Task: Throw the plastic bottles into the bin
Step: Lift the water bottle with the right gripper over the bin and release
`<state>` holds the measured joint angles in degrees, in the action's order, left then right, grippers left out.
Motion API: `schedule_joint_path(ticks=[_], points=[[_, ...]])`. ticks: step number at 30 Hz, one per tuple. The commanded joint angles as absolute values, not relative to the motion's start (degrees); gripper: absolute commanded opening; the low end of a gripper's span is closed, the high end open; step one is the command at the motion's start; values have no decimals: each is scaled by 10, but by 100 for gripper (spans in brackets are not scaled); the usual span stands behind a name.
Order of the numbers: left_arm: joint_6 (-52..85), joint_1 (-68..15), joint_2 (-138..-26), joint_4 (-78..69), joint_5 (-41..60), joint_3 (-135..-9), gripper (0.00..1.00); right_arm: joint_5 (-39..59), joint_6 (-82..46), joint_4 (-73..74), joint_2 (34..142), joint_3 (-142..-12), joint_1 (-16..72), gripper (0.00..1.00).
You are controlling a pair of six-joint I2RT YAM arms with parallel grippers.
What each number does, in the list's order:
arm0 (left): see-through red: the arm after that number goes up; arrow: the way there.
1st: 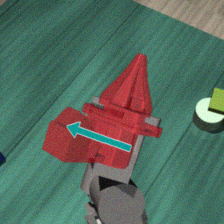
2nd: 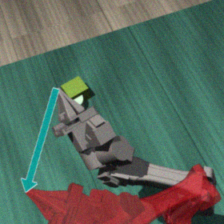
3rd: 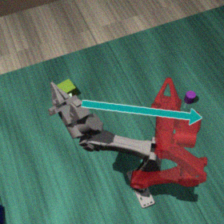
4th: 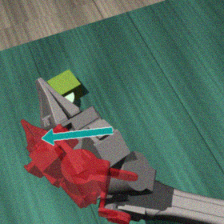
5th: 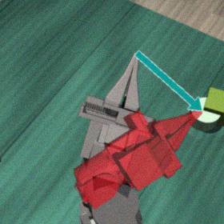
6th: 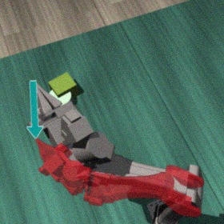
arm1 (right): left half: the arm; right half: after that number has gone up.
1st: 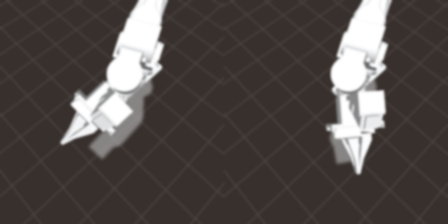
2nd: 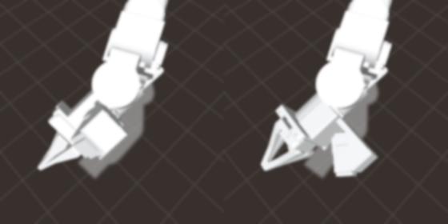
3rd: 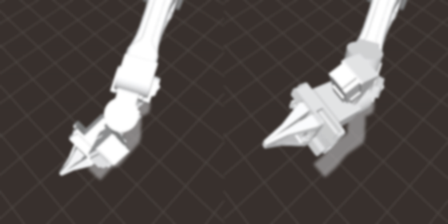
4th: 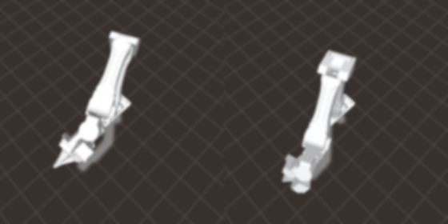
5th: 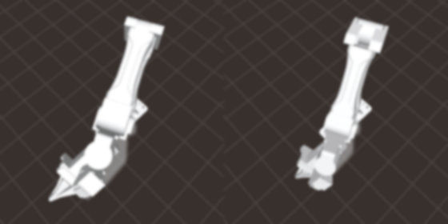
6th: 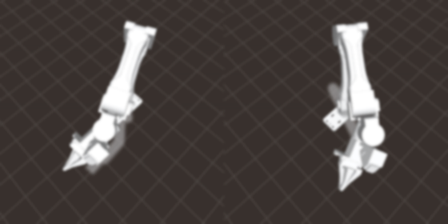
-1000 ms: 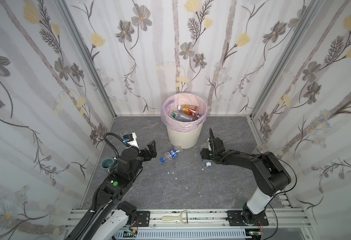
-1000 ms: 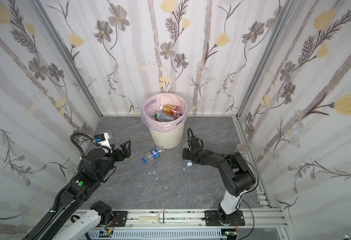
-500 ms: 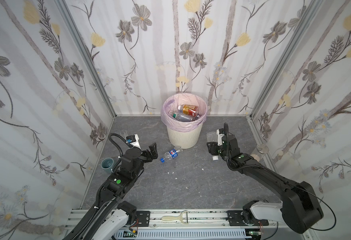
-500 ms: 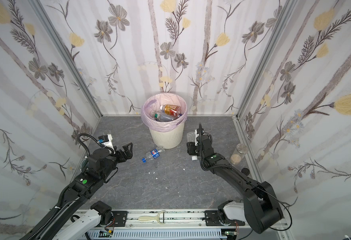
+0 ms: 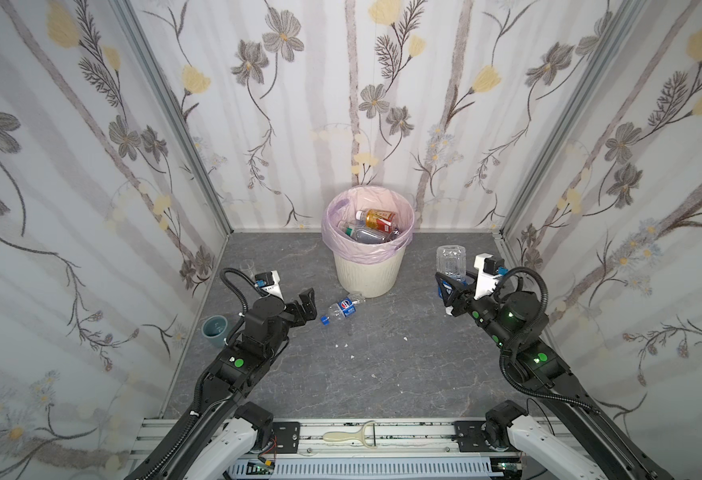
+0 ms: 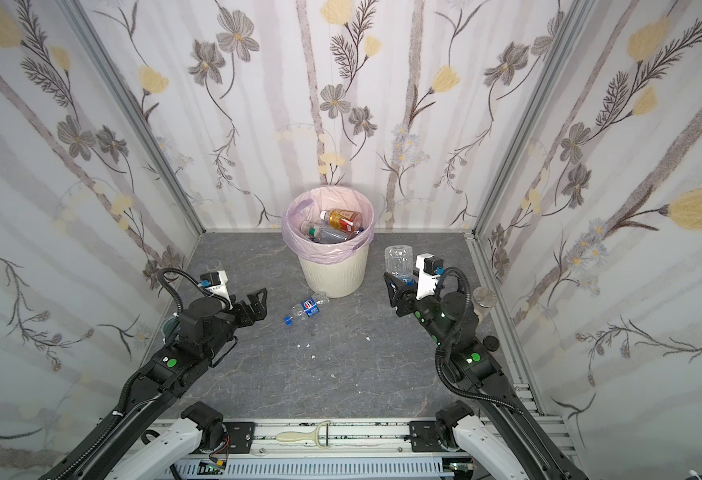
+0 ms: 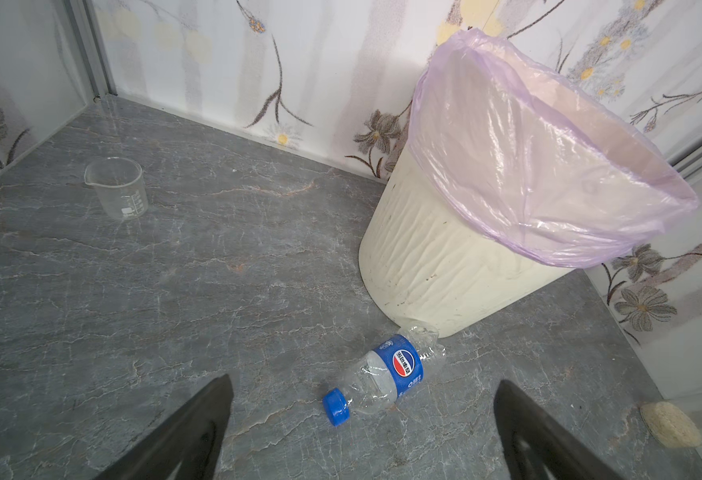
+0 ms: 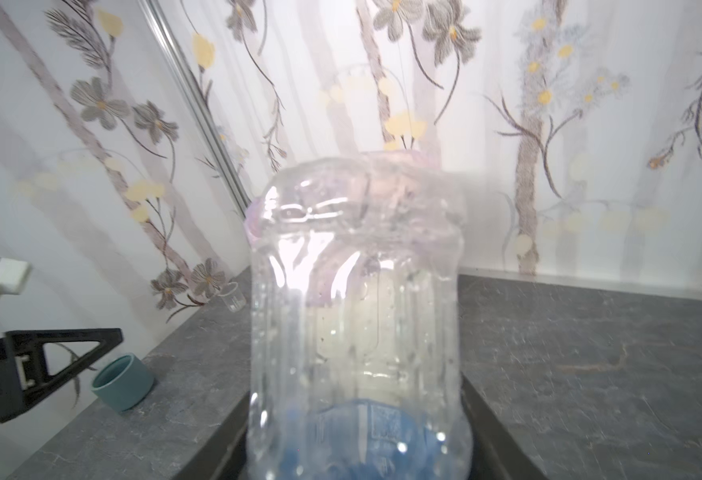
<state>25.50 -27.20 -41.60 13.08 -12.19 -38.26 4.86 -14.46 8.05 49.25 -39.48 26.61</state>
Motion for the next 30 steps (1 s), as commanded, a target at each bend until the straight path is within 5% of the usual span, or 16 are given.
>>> schedule_joint_path(ticks=[1,8,13,18,22,30], points=[[258,-272,-414,124,-121,-381,100,85,-136,135,475,-390,266,54],[260,-272,-406,125,-113,-378,100,93,-145,189,517,-448,266,54],[259,-272,-414,125,-108,-386,100,136,-173,175,758,-680,267,55],[250,-272,-439,130,-58,-411,100,221,-183,-82,1052,-1052,272,88],[246,-272,-440,140,-58,-415,100,210,-198,17,1009,-948,276,99],[224,-272,-489,139,-58,-422,100,183,-175,62,890,-813,269,100]])
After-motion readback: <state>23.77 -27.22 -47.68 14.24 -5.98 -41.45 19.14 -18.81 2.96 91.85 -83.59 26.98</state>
